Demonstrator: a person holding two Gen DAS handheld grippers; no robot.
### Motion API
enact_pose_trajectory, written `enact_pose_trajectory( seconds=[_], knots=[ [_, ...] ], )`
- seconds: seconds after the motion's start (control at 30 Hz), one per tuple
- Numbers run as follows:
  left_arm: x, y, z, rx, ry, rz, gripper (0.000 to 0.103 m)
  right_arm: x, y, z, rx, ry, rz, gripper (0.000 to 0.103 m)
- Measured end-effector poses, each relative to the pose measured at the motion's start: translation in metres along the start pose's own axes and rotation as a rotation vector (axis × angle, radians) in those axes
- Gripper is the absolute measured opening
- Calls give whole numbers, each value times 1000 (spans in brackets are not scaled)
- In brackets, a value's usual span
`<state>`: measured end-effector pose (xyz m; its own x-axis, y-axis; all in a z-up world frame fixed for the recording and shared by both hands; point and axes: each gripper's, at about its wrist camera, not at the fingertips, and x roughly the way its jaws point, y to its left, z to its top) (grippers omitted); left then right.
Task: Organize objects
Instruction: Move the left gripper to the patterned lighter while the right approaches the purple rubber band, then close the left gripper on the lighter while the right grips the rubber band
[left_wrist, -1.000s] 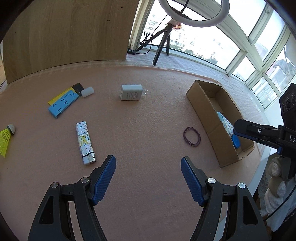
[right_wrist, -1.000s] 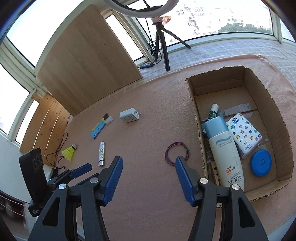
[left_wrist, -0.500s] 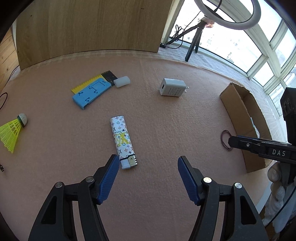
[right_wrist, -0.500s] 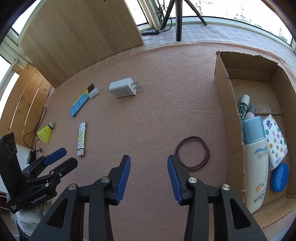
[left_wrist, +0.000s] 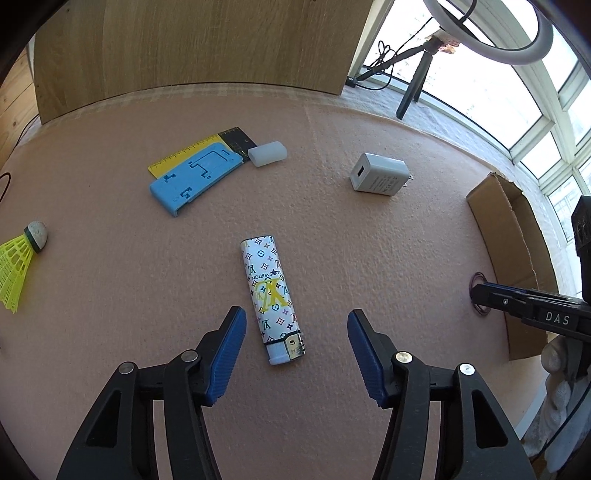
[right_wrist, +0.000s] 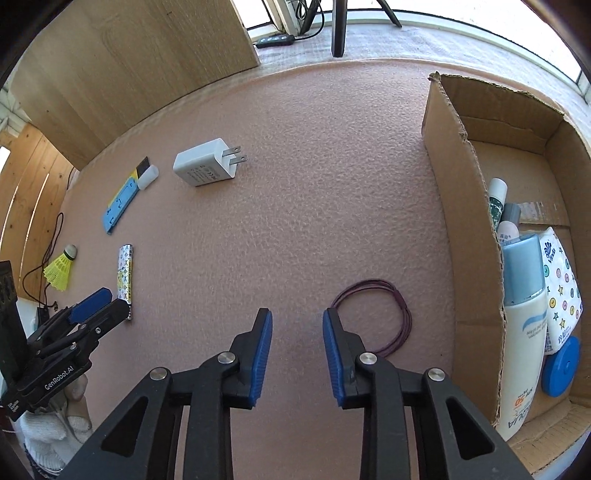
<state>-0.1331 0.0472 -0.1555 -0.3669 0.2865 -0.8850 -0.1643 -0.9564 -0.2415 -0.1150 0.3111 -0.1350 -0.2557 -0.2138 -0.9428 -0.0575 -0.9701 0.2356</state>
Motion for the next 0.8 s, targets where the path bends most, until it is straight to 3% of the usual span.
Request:
enact_pose_trajectory(
  seconds=[0.47, 0.63, 0.7, 0.8],
  knots=[
    [17, 1, 10, 4, 28, 18, 61, 18, 2, 4, -73, 40, -95, 25],
    [18, 4, 11, 1, 19, 34, 50, 17, 0, 3, -96, 28, -121, 12],
    [19, 6, 13, -4, 11, 42, 37, 15, -4, 3, -86, 21, -108, 9],
    [19, 12, 15, -21, 0, 44, 27, 15, -6, 3, -80, 13, -102, 6]
  ],
)
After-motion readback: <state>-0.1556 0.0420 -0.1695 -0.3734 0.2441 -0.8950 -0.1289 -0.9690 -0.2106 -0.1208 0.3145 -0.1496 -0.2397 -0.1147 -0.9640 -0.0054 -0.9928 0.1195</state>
